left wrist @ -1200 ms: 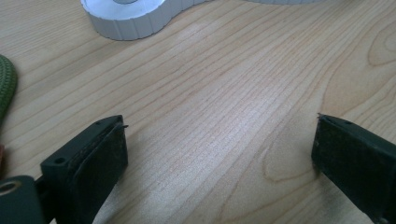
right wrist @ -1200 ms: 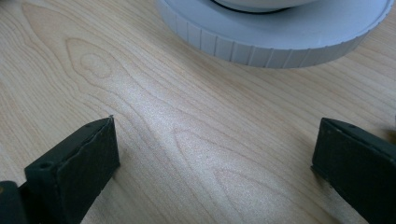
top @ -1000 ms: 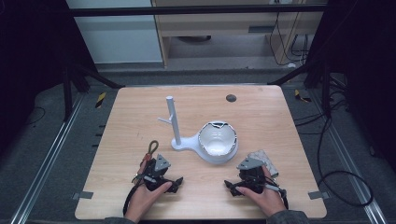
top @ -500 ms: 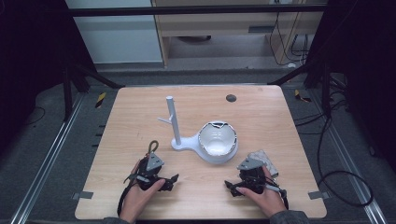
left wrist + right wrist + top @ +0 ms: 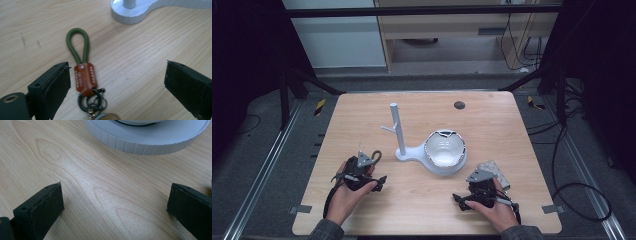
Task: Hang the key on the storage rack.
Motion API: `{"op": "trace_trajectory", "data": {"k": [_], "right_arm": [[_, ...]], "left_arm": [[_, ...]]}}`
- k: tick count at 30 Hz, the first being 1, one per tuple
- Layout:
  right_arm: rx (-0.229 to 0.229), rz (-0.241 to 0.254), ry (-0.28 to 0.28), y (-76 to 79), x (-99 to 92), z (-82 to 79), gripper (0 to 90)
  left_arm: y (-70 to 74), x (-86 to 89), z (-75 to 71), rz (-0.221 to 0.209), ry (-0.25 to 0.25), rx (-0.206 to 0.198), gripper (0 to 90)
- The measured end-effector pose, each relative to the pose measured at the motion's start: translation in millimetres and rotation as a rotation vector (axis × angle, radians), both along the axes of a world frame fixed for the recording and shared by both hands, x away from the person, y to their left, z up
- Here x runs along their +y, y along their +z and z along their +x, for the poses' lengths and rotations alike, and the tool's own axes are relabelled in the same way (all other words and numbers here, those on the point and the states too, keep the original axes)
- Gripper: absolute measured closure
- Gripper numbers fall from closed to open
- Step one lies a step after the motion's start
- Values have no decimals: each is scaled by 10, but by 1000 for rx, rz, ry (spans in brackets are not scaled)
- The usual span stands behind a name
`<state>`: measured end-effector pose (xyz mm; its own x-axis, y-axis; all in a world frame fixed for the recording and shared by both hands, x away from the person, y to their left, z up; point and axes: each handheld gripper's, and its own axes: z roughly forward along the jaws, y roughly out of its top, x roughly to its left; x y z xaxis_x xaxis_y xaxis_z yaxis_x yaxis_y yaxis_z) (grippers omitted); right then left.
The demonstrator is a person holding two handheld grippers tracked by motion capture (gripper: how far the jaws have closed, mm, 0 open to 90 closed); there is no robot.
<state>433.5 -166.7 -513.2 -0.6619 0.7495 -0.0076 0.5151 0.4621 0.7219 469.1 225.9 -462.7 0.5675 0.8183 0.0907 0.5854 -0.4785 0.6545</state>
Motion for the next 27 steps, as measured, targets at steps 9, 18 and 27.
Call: {"op": "trace_trajectory", "data": {"k": [9, 18, 27], "right_arm": [[1, 0, 1, 1, -2, -2, 6], [1, 0, 5, 0, -8, -5, 5], [0, -2, 5, 1, -8, -5, 5]], "left_arm": [[148, 49, 90, 59, 18, 33, 105], [274, 80, 223, 116, 19, 107, 138], [338, 178, 360, 120, 52, 180, 164]]}}
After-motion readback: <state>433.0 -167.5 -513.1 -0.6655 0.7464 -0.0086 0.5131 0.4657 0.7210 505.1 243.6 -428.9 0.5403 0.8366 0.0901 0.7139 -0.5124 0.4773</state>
